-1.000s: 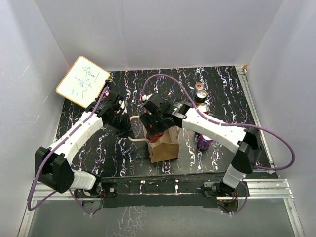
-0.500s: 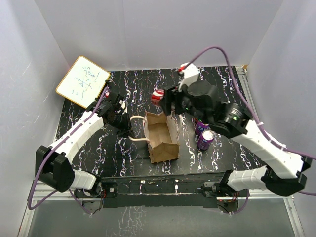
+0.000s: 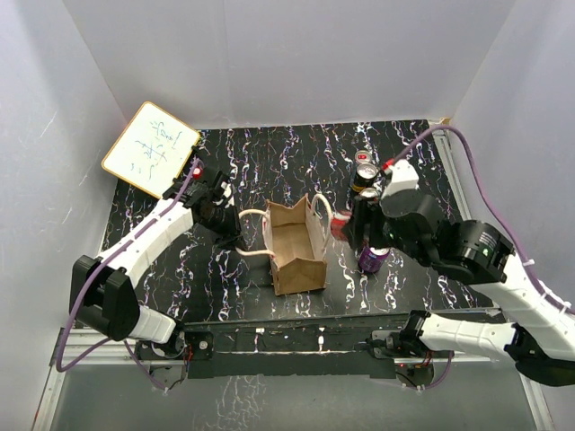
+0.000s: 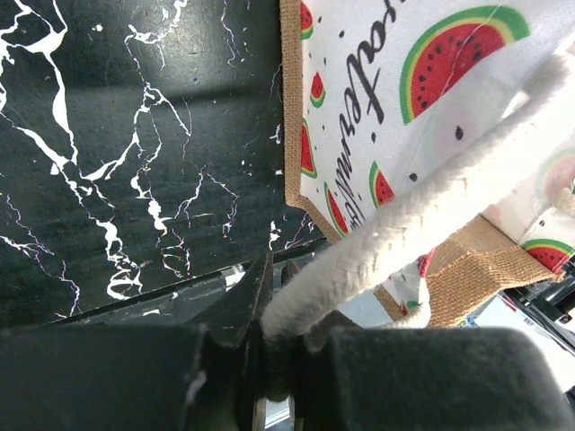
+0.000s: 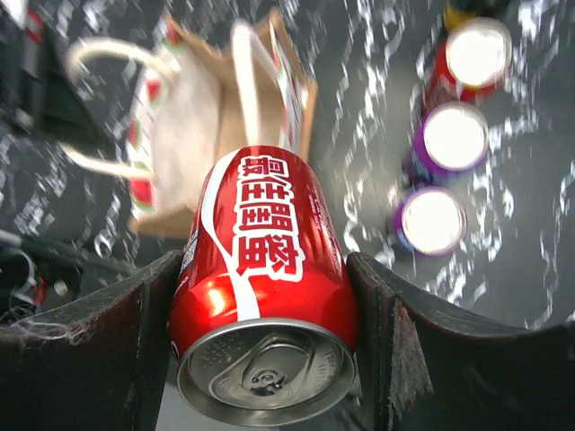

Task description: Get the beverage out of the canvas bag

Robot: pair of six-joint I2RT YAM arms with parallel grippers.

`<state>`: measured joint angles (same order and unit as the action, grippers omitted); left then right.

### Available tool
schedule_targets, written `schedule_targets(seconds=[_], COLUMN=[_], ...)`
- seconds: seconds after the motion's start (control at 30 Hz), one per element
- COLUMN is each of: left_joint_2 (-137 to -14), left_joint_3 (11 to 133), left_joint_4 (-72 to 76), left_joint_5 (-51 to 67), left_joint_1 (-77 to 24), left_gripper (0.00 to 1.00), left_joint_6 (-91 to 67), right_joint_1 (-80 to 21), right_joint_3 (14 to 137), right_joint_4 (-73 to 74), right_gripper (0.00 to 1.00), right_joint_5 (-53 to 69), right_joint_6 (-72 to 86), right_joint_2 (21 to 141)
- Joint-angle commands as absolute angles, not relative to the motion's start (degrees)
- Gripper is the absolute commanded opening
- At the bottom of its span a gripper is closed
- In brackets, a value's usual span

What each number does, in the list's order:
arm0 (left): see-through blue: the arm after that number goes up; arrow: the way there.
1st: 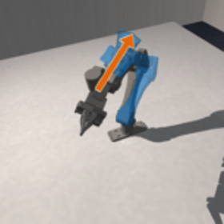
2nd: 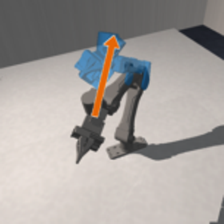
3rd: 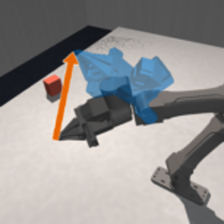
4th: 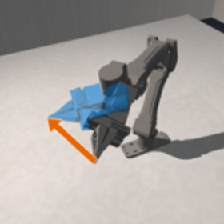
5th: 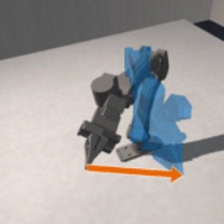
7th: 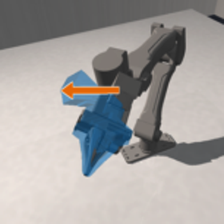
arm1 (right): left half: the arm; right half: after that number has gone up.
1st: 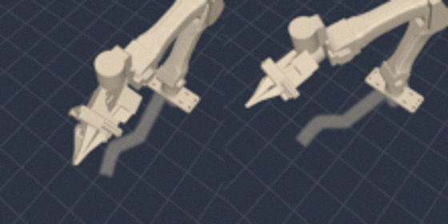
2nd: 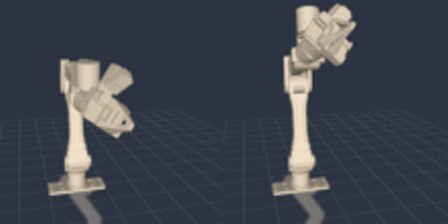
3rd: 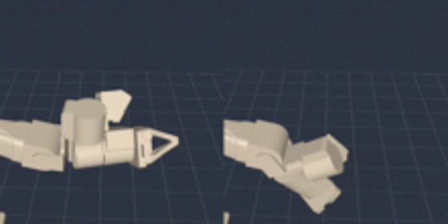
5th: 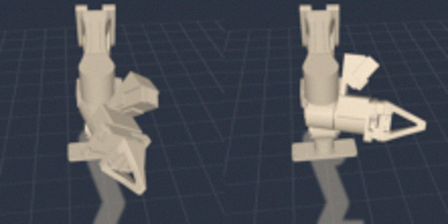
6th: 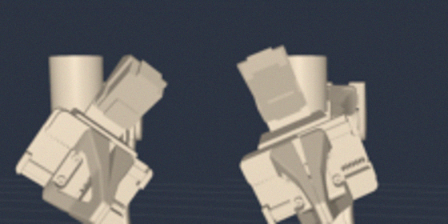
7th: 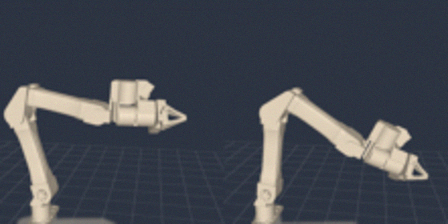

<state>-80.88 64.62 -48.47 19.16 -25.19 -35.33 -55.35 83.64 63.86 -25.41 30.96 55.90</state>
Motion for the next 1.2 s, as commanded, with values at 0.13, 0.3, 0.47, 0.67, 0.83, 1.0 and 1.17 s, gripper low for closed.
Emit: schedule_targets(seconds=[0.13,0.3,0.47,0.67,0.83,1.0,1.17], left_joint_2=[-82.70,-82.81,-81.66,-79.64,-78.66,-78.66,-77.79], left_joint_3=[67.57,68.13,68.25,67.51,65.98,65.08,65.16], left_joint_4=[-48.85,-49.66,-49.66,-50.32,-49.52,-49.15,-49.65], left_joint_5=[20.30,20.04,19.91,19.12,19.20,19.25,19.24], left_joint_1=[-24.96,-24.96,-24.96,-24.96,-24.96,-24.96,-24.96], left_gripper=[0.00,0.00,0.00,0.00,0.00,0.00,0.00], left_joint_6=[-34.42,-33.97,-34.64,-35.00,-35.79,-35.98,-35.47], right_joint_1=[-55.42,-55.42,-55.38,-53.03,-46.87,-39.59,-36.05], right_joint_3=[73.41,66.74,62.50,60.51,56.77,51.12,48.08], right_joint_4=[74.06,74.93,75.14,74.06,71.07,66.88,65.92], right_gripper=[0.08,0.08,0.08,0.08,0.08,0.08,0.08], right_joint_5=[-19.52,-18.84,-23.06,-26.31,-24.34,-20.58,-19.30], right_joint_6=[49.35,57.32,63.47,69.60,67.86,65.52,64.18], right_joint_2=[49.79,52.47,59.55,66.55,66.56,62.41,61.09])
